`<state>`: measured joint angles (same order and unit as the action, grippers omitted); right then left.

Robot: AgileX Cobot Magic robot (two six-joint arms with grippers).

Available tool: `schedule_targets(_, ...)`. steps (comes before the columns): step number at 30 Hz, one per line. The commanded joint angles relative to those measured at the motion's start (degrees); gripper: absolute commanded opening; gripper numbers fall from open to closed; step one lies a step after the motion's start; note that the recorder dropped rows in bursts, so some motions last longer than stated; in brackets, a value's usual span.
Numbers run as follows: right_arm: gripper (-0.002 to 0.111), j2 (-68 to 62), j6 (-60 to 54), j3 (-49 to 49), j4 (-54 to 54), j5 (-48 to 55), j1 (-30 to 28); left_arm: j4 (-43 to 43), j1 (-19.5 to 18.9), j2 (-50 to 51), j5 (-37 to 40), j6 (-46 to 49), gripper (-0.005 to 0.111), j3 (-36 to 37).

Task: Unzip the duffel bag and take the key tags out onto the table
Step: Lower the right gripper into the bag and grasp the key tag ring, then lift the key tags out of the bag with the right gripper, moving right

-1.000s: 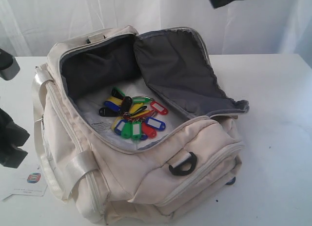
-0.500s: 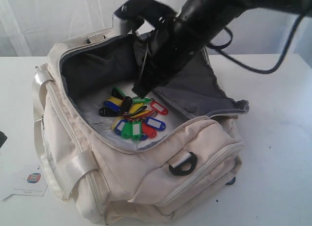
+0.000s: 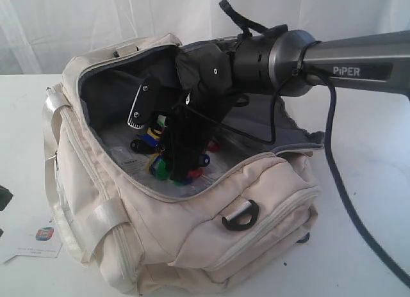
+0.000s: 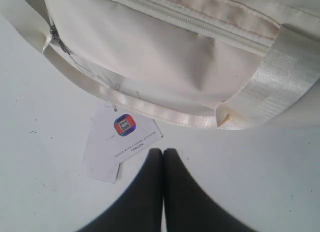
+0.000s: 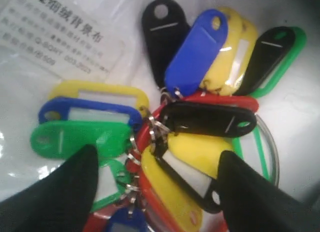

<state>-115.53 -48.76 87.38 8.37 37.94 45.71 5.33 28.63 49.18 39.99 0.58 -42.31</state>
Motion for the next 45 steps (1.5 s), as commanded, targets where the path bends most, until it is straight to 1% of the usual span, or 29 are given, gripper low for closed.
schedule_targets(1, 0.056, -1.07, 2.99, -0.08, -1.05, -0.88, 0.10, -1.03, 0.10, -0.51, 0.06, -0.58, 0.000, 0.23)
schedule_targets(2, 0.051, -1.07, 3.18, -0.08, -1.05, -0.60, 0.10, -1.03, 0.10, -0.51, 0.06, -0.58, 0.000, 0.23)
schedule_targets(3, 0.043, -1.07, 3.76, -0.08, -1.05, -0.32, 0.10, -1.03, 0.10, -0.51, 0.06, -0.58, 0.000, 0.23)
schedule_targets(7, 0.004, -0.89, 4.04, -0.08, -1.05, 1.95, 0.10, -1.03, 0.10, -0.51, 0.06, -0.58, 0.000, 0.23)
schedule_targets(8, 0.000, -0.64, 4.20, -0.08, -1.05, 2.22, 0.10, -1.03, 0.10, -0.51, 0.06, -0.58, 0.000, 0.23)
schedule_targets(17, 0.000, 4.97, 4.20, 0.73, -1.05, 1.88, 0.10, -1.03, 0.10, -0.51, -0.06, -0.58, 0.000, 0.23)
schedule_targets(25, 0.000, 10.49, 7.15, 2.97, -1.05, 1.48, 0.10, -1.03, 0.10, -0.51, -0.06, -0.58, 0.000, 0.23)
schedule_targets(33, 0.000, 11.39, 10.62, 3.32, -0.73, 3.32, 0.10, -1.03, 0.10, -0.51, -0.06, -0.58, 0.000, 0.23)
schedule_targets(39, 0.000, 12.05, 10.09, 3.32, 3.63, 4.71, -0.43, -1.03, 0.10, -0.51, 0.04, -0.58, 0.000, 0.23)
schedule_targets(45, 0.000, 14.87, 9.93, 3.32, 5.72, 5.05, -1.92, -1.03, 0.10, -0.51, 0.17, -0.58, 0.000, 0.23)
